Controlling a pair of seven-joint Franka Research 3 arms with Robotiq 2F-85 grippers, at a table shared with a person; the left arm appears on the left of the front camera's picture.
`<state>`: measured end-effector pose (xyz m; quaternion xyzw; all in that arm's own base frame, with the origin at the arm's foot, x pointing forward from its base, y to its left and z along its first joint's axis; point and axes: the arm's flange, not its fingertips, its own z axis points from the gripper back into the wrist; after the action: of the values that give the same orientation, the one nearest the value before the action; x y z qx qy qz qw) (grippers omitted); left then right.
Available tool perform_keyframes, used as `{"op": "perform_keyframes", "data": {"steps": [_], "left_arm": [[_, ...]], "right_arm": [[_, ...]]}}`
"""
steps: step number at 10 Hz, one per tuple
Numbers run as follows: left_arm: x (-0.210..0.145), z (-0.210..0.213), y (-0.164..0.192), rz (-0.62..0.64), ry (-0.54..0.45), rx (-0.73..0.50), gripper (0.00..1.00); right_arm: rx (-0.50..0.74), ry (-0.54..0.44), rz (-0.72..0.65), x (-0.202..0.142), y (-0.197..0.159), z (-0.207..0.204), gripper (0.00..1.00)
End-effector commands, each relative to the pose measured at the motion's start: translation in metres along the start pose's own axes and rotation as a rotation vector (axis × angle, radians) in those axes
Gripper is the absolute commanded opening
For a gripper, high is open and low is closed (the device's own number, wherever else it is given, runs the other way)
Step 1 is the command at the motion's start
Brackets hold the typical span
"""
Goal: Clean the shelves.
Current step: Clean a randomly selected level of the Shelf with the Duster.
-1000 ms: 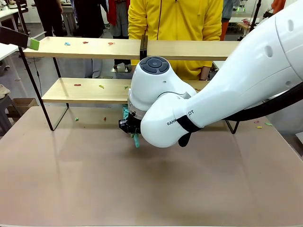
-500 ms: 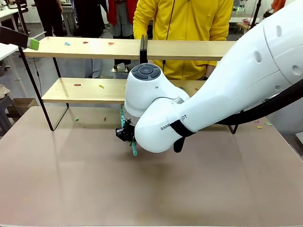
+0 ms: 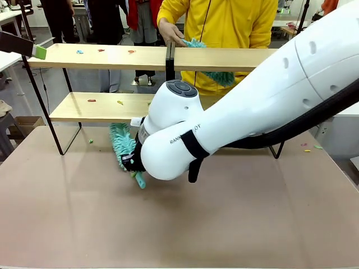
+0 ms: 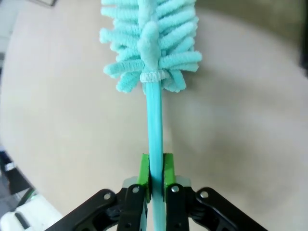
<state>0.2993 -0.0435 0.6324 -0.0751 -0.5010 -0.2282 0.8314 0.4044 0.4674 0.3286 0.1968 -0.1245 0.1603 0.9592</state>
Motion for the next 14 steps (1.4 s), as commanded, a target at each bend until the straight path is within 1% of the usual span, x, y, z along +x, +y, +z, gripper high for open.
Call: {"op": "perform_keyframes", "data": {"steps": [1,4,7,10,13,14], "left_arm": [[-0.001,0.0,0.0,0.001,-0.005,0.006,1.0],[-0.001,0.0,0.0,0.001,-0.005,0.006,1.0],[-0.001,0.0,0.0,0.001,-0.005,0.006,1.0],[-0.001,0.0,0.0,0.001,-0.005,0.006,1.0],[-0.001,0.0,0.0,0.001,-0.005,0.006,1.0],[-0.001,0.0,0.0,0.001,-0.005,0.006,1.0]], "right_arm": [[0.093,0.053,0.05,0.009,-0.011,0.008,0.13],[0.122,0.055,0.08,0.013,0.0,0.003,0.13],[0.099,0.066,0.09,0.02,0.009,-0.006,0.13],[0.145,0.095,0.191,0.03,0.011,-0.01,0.13],[0.119,0.126,0.343,0.026,0.0,-0.005,0.13],[0.125,0.136,0.436,0.022,-0.002,-0.001,0.13]]}}
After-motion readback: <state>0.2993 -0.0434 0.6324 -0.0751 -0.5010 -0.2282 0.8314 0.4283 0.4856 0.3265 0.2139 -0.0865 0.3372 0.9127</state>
